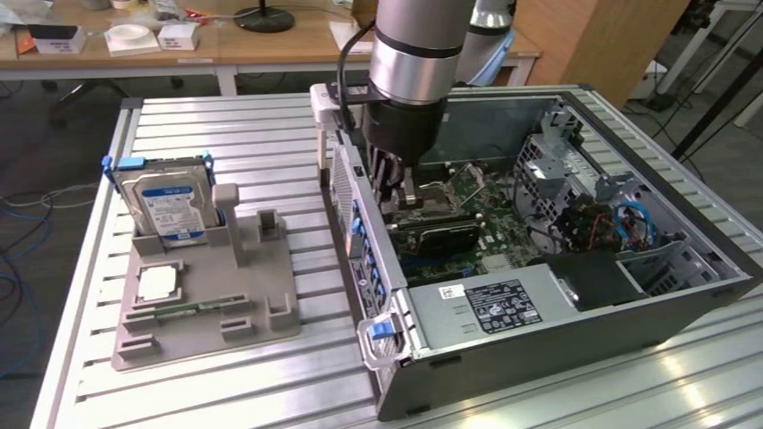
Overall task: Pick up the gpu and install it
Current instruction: 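Press down on the gpu until it lock into place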
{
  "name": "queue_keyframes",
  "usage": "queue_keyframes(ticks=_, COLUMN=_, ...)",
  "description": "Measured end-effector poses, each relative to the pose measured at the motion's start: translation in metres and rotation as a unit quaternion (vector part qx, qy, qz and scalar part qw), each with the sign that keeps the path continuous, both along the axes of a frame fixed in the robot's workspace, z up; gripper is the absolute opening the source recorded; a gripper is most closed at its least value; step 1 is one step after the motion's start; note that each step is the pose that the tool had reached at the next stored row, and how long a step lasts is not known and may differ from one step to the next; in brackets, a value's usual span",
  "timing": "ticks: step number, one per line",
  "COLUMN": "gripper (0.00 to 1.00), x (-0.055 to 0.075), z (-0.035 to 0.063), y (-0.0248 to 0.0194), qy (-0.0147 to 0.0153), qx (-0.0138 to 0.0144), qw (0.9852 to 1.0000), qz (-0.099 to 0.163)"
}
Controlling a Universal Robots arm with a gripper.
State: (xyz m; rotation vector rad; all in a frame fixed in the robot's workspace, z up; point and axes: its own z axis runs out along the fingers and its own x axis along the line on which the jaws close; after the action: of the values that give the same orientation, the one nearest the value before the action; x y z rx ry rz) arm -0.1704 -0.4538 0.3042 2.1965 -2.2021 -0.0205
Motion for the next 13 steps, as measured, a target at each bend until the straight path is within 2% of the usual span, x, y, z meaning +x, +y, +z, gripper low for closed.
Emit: queue_keyframes(ticks=13, gripper=0.11, x=-0.0001, z=-0.0007, y=-0.0011, qy=0.0001, qx=0.0001, qw=1.0, qz=-0.001)
